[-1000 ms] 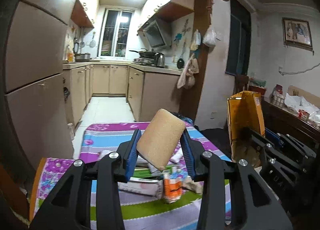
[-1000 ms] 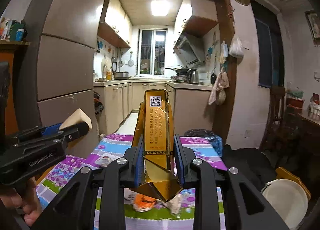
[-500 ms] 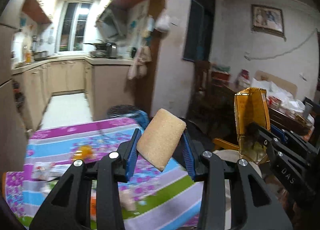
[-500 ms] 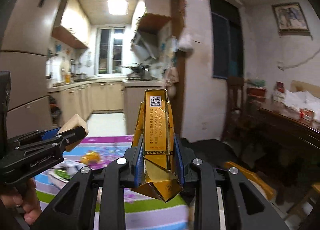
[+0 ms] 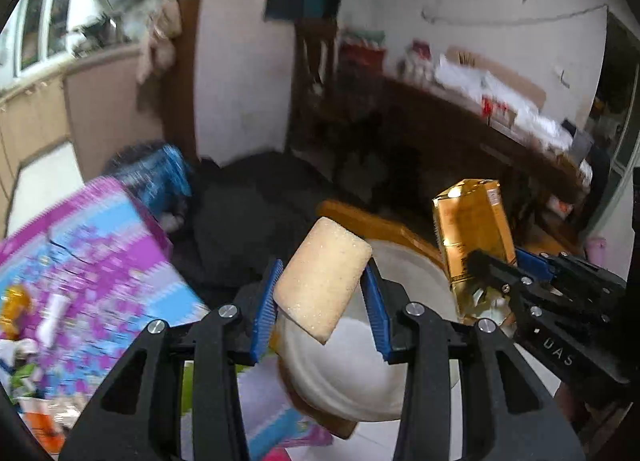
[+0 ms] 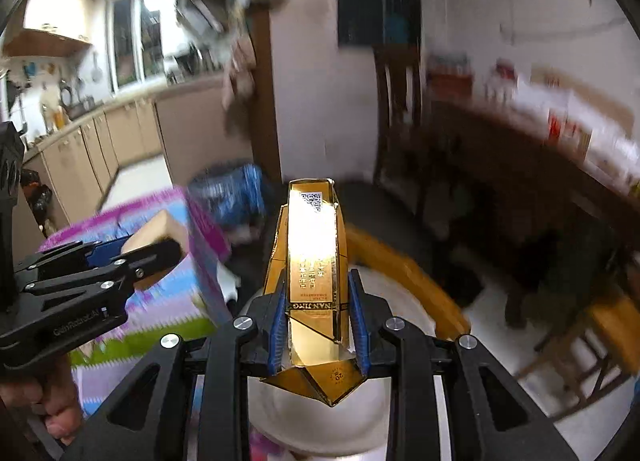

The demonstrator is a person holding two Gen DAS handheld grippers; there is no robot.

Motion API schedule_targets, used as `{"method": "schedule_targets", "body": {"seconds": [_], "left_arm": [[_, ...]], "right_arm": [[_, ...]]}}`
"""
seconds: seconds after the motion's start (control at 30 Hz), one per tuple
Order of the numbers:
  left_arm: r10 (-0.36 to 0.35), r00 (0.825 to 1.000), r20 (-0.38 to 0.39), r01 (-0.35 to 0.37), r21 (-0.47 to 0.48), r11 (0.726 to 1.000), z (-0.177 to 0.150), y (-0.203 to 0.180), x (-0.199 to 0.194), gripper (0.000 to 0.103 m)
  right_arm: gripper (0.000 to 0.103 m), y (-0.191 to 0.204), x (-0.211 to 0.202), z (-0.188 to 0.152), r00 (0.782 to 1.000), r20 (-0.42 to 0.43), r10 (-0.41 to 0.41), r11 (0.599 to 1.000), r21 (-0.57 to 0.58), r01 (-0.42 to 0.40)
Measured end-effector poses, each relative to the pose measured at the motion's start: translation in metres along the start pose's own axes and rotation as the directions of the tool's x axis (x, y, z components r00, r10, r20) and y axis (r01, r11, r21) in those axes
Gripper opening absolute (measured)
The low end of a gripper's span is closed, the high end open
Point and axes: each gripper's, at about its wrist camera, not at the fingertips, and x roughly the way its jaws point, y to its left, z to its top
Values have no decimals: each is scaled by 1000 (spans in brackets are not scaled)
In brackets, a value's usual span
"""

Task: Collect trash
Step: 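Carry both items over the white bucket and open both tools to drop them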

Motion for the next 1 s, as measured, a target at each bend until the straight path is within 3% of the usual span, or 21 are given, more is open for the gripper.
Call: {"method": "schedule_targets", "body": {"seconds": [0.2,0.4,0.87,1.0], "left_arm": [[-10,985,-172,13,13,1000,-17,-14,73,38],[3,962,-274,5,31,1000,-38,-17,111,38],[16,956,-292,-7,32,999,-41,-19,121,41],[28,959,-281,-18,41,999,-42,-19,121,63]], "right_arm": [[28,-38,79,-25,983,-183,7,1000,23,-3],[29,-28,96,-65,969,-247,6,999,34,3],[30,-13,89,-75,966,-257,-2,999,39,13],[32,-16,88,-76,968,-251,1,999,49,12]]}}
